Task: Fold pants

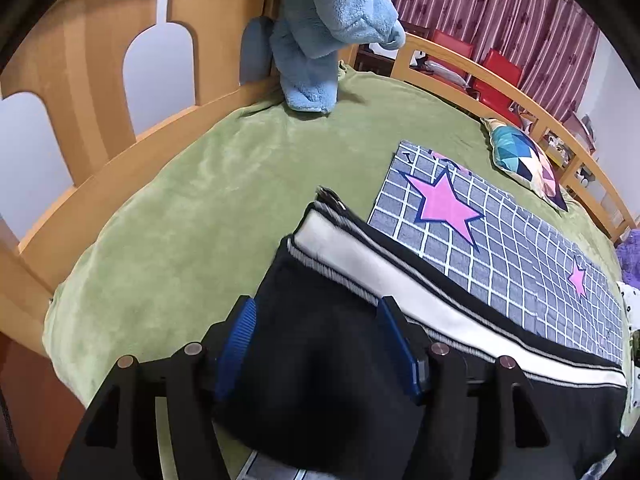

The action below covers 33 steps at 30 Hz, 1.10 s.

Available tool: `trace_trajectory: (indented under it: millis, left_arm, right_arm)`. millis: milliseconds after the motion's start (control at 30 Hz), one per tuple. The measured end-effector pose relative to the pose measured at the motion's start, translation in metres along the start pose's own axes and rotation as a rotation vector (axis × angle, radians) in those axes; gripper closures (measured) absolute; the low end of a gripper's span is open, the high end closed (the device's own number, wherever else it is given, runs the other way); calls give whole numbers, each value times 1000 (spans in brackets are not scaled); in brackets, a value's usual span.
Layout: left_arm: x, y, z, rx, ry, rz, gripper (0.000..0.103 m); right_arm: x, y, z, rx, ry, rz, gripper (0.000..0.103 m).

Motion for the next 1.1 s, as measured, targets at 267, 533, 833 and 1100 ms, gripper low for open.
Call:
trace_trajectory:
  millis: [267, 533, 833, 1100]
  left_arm:
    - [1, 61, 16, 96, 118, 36, 39]
    - [0, 147, 2, 219, 408, 234, 39]
    - [29, 160, -20, 151, 599, 523, 37]
    - [60, 144, -30, 79, 593, 628, 36]
  right_arm:
    - [18, 13, 16, -22, -52, 33, 67]
    - [16, 33, 25, -6, -55, 64, 66]
    - [5, 36, 19, 21, -15, 37, 66]
    - [17, 34, 4, 53, -3, 38, 66]
Point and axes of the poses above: each gripper's, at about its wrist camera, not at the fingertips, and z roughly against the way its jaws point, x to its left, y to its underside, the point moved 6 cm from there along -z, roughly the way its jaws point, and after that the axes turned 5 degrees about y, right-handed, at the moved point
